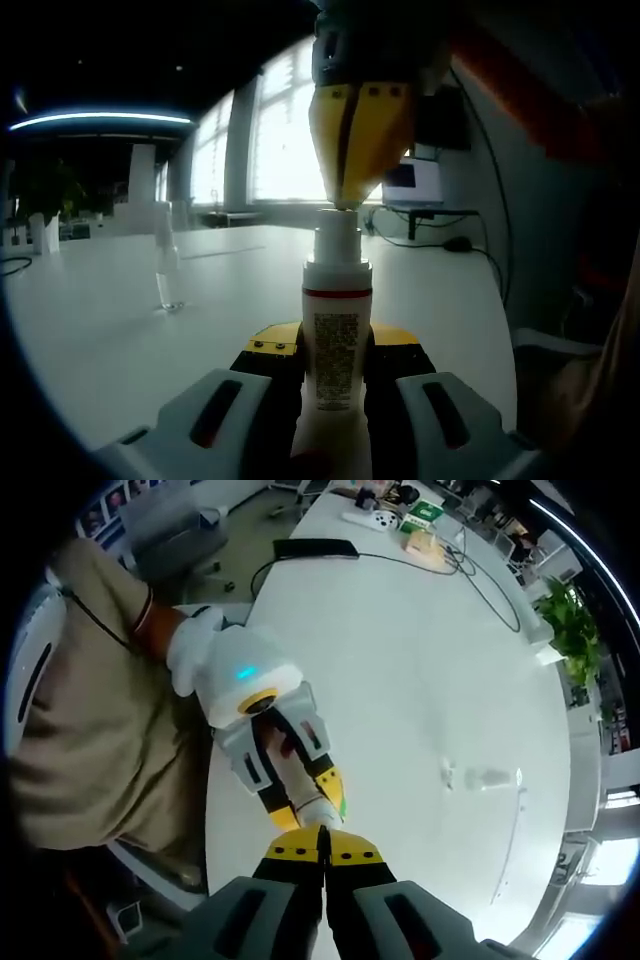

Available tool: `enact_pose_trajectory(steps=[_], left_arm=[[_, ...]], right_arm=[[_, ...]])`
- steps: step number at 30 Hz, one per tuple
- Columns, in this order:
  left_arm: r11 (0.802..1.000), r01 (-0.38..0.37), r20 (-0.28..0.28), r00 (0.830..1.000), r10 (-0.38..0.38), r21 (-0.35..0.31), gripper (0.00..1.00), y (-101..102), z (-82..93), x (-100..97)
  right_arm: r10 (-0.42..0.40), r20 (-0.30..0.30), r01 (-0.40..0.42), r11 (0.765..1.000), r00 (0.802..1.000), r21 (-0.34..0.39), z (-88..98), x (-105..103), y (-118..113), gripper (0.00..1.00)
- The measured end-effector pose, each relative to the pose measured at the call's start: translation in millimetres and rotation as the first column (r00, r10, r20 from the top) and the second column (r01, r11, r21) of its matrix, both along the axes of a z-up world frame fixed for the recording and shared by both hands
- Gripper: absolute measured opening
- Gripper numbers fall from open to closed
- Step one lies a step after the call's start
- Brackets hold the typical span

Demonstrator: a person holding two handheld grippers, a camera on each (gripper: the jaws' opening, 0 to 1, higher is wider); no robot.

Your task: Clamp pump bottle remove cover press pump head put on cover

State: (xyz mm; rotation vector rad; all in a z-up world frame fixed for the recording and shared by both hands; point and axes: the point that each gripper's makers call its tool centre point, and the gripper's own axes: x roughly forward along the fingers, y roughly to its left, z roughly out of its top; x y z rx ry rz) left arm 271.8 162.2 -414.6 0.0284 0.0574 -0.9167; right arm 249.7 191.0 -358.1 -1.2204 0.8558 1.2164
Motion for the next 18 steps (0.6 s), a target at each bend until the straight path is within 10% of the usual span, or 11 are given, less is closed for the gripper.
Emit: enact_pose_trajectory(steps=[18], left_arm=[[1.0,0.0,0.0,1.0,0.0,0.0,0.14,0.4,-0.8,0.2]], right_arm=[[-0.001,-0.001,0.001,1.0,1.0,-0.003,-1.5,0.2,0.1,0.0]])
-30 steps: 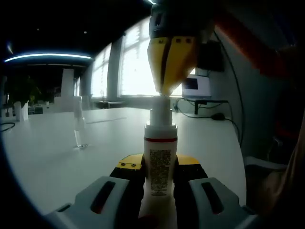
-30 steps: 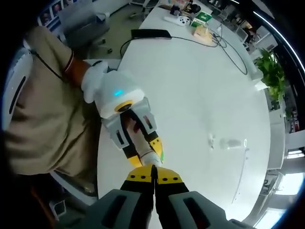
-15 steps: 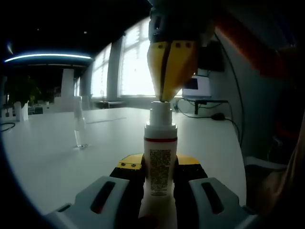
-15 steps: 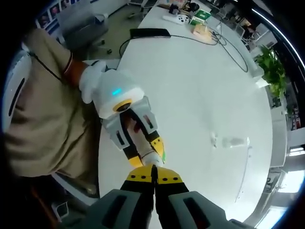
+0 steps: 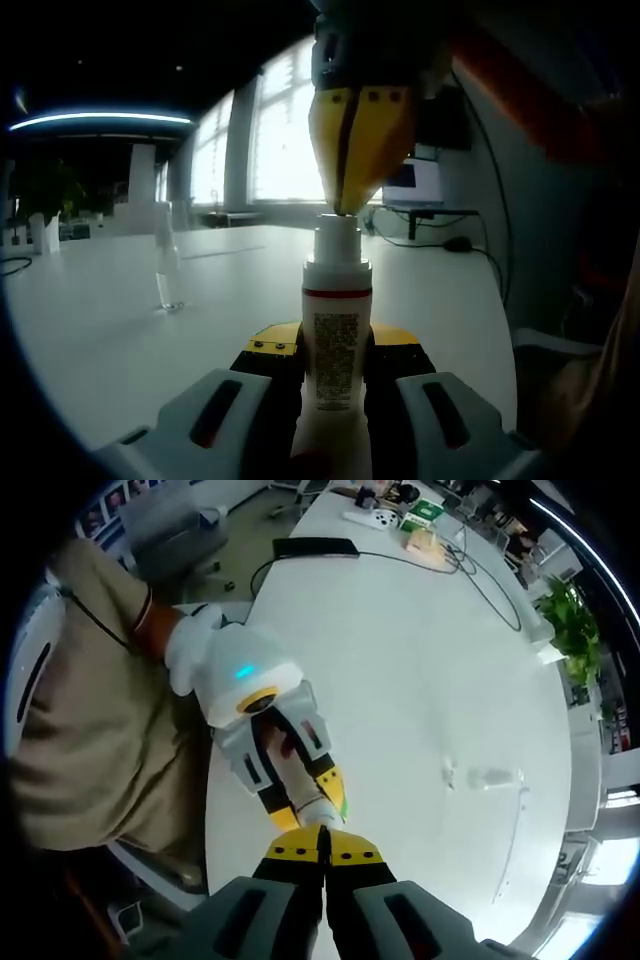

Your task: Clamp pump bottle remove cover press pump head put on cover

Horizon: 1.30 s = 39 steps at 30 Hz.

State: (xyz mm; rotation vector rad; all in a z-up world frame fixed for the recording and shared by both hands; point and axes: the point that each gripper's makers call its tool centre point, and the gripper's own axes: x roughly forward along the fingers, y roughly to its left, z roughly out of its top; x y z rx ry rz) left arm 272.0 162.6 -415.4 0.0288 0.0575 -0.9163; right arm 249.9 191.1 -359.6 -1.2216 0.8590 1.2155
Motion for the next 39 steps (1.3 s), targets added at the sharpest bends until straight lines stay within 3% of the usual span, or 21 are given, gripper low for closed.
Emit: enact_pose_trajectory(steps=[11,24,39], left_arm=[[1.0,0.0,-0.001,1.0,0.0,-0.001,0.14,1.2,0.1,1.7],[1.0,0.001,-0.002,1.0,-0.001,-0.001,0.14,-0.6,0.4,-0.1],[1.0,-0.001,-0.002,1.0,0.001,-0.001,0.14,-0.1,0.0,1.2]], right_arm=[[-0.007,-0.013,0.007,1.0,1.0,0.019,1.2,0.2,0.0,0.0],[0.06,0.035,-0.058,0.996,0.998,-0.066,5.8,0.1,2.0,0.0],[0.059,0.023,-0.058,0.997,0.998,-0.052,5.8,0.7,1.7,0.0]])
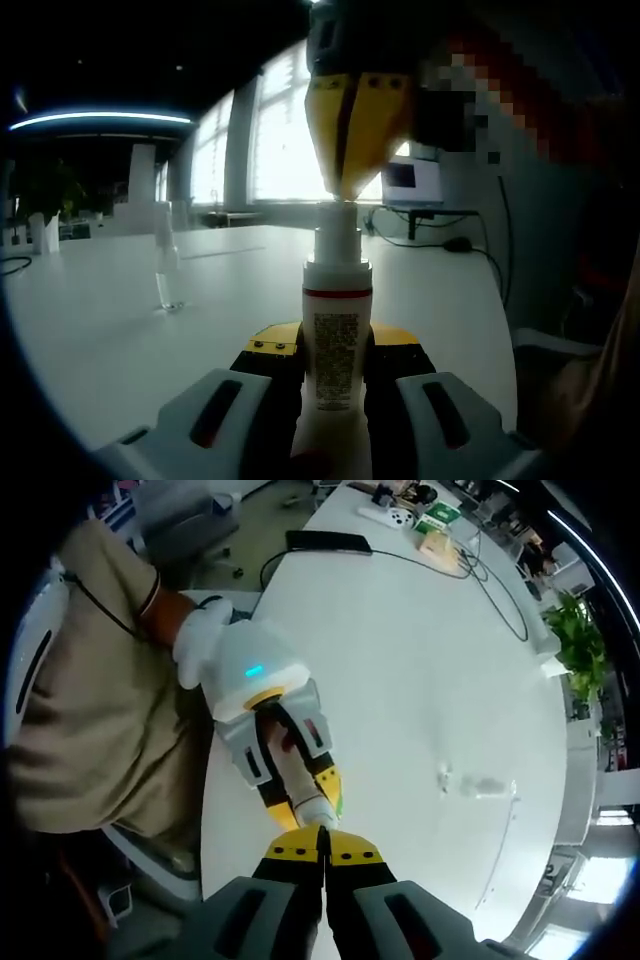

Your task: Clamp pump bottle remove cover press pump head put on cover

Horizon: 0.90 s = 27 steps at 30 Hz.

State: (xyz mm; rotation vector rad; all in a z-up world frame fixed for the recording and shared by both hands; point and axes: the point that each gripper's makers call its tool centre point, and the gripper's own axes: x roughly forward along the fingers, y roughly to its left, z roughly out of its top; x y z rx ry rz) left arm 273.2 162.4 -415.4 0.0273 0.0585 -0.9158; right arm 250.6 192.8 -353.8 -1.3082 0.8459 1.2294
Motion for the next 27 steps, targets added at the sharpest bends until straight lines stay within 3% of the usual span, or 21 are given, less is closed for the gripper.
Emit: enact_pose_trajectory(steps=[27], left_arm=[[1.0,-0.003,0.001,1.0,0.003,0.001,0.14,-1.0,0.5,-0.6]], right_arm=[[-0.047,-0.012,0.047,0.999,0.999,0.01,-6.8,0.6,-2.3,0.0]])
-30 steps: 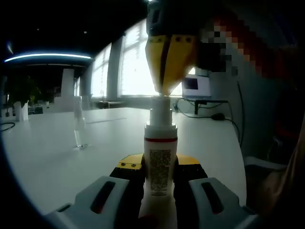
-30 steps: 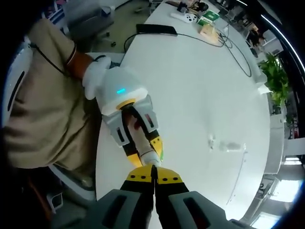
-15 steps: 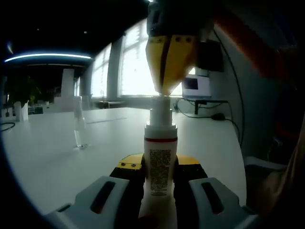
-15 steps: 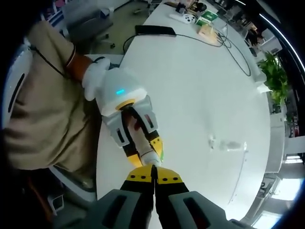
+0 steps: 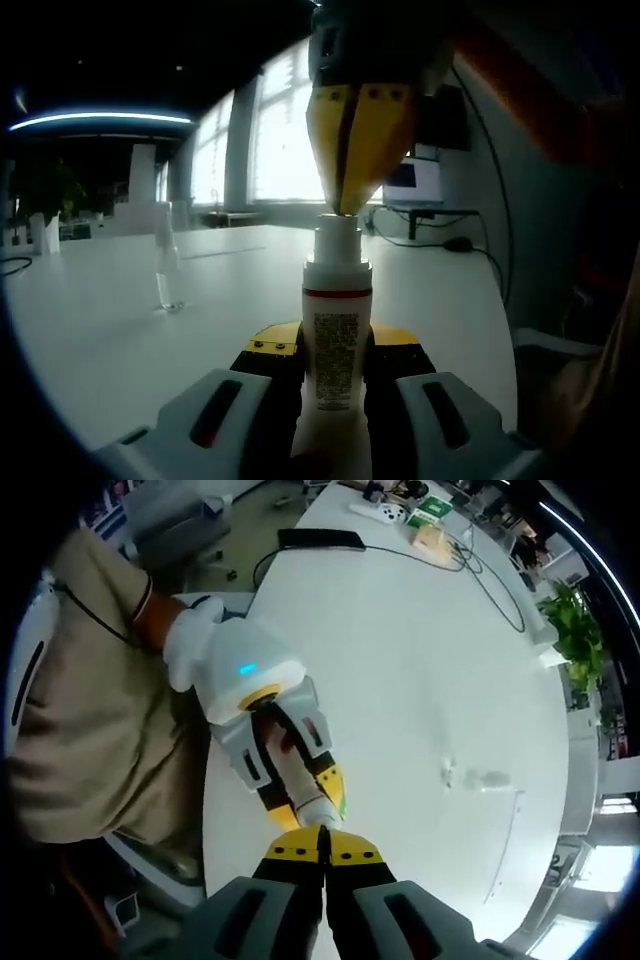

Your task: Clamp pump bottle remove cover press pump head put on cover

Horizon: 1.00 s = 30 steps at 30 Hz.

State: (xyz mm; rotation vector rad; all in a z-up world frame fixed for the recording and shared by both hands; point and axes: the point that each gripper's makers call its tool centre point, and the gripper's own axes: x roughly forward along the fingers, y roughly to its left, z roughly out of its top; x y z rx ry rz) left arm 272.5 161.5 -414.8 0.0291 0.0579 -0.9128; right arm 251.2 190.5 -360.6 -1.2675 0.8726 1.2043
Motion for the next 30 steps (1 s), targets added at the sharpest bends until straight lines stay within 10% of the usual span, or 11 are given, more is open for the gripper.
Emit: enact_pose_trajectory(steps=[30], left_arm=[[1.0,0.001,-0.001,1.0,-0.001,0.0,0.14,1.6,-0.3,0.8]], right_arm=[[0.015,0.001,-0.015,0.999,1.0,0.028,7.6,0.3,1.5,0.0]])
